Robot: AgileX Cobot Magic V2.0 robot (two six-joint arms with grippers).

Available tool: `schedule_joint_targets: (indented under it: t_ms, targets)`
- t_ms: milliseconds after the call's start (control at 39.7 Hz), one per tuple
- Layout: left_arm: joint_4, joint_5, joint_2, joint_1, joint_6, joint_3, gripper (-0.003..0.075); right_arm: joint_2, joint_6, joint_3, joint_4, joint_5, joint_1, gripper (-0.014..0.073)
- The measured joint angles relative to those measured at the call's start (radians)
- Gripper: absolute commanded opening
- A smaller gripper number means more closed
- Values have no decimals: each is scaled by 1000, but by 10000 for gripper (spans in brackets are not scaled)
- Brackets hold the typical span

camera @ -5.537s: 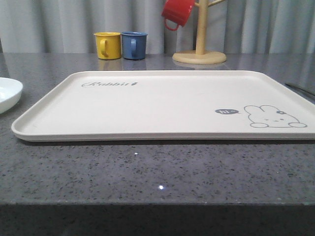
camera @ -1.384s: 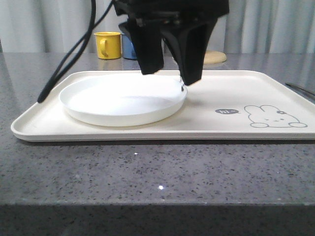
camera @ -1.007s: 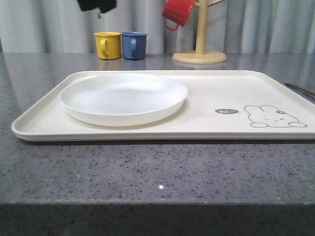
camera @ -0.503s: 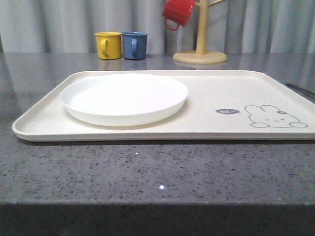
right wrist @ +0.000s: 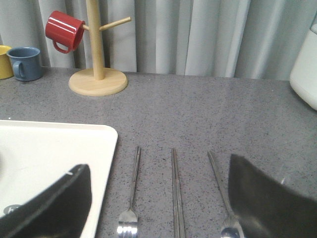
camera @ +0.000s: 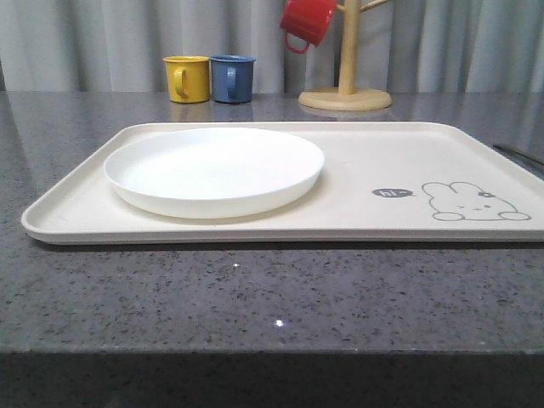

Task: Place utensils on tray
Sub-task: 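Release the plate and raise the left gripper away, then move the right gripper down and grasp the steel fork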

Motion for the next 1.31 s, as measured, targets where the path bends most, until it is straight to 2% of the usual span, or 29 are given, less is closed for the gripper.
schedule_joint_targets:
  t_ms: [201,327,1309]
  targets:
    - [0,-53,-201,0,5,116,-18,0,0,0,0,0,0,591]
    - [0,-79,-258,0,5,135,-18,0,0,0,0,0,0,591]
    - [0,-88,-265,0,7,137,-18,0,0,0,0,0,0,591]
